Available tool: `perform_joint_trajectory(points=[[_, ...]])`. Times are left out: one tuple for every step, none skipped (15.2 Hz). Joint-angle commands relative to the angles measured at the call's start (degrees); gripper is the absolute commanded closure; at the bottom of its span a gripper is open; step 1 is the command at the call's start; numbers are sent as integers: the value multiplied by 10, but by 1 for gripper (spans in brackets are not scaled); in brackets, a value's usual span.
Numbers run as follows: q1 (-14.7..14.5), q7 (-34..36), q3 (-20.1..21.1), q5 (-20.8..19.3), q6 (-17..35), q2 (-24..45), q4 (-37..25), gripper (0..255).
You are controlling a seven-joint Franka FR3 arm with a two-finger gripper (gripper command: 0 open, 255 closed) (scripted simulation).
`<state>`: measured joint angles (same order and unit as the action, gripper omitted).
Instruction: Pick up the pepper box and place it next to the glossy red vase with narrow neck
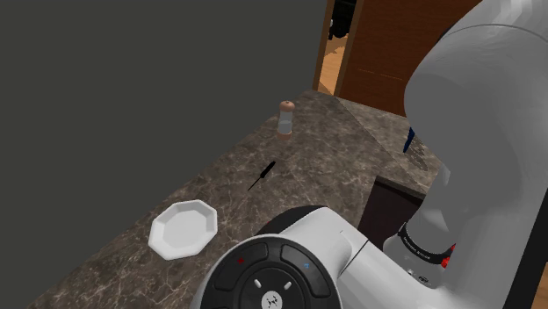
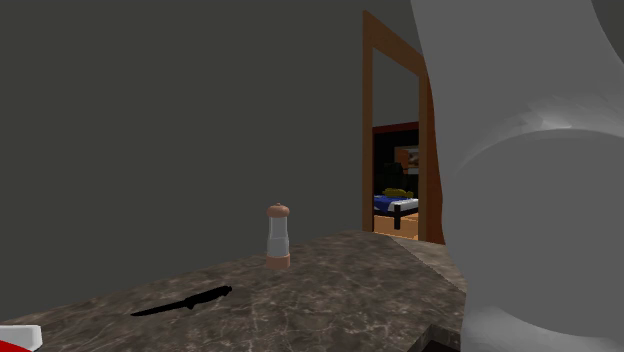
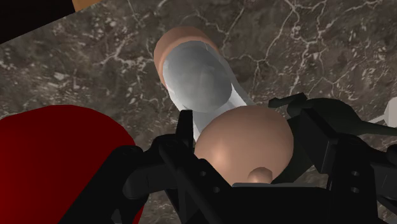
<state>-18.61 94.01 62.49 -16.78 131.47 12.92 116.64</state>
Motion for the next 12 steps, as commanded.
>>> perform_joint_trajectory(points=[[0, 0, 0, 0, 0, 0, 0, 0], [0, 0, 0, 0, 0, 0, 0, 0], [0, 0, 0, 0, 0, 0, 0, 0], [0, 0, 0, 0, 0, 0, 0, 0], [0, 0, 0, 0, 0, 0, 0, 0], [0, 0, 0, 0, 0, 0, 0, 0], [15, -16, 13, 24, -13, -19, -4, 0], [30, -32, 26, 49, -26, -39, -9, 0], [45, -50, 37, 74, -40, -60, -14, 0], [55, -64, 44, 95, -51, -77, -20, 0], [53, -64, 42, 96, -51, -78, -20, 0], [52, -64, 42, 96, -51, -78, -20, 0]])
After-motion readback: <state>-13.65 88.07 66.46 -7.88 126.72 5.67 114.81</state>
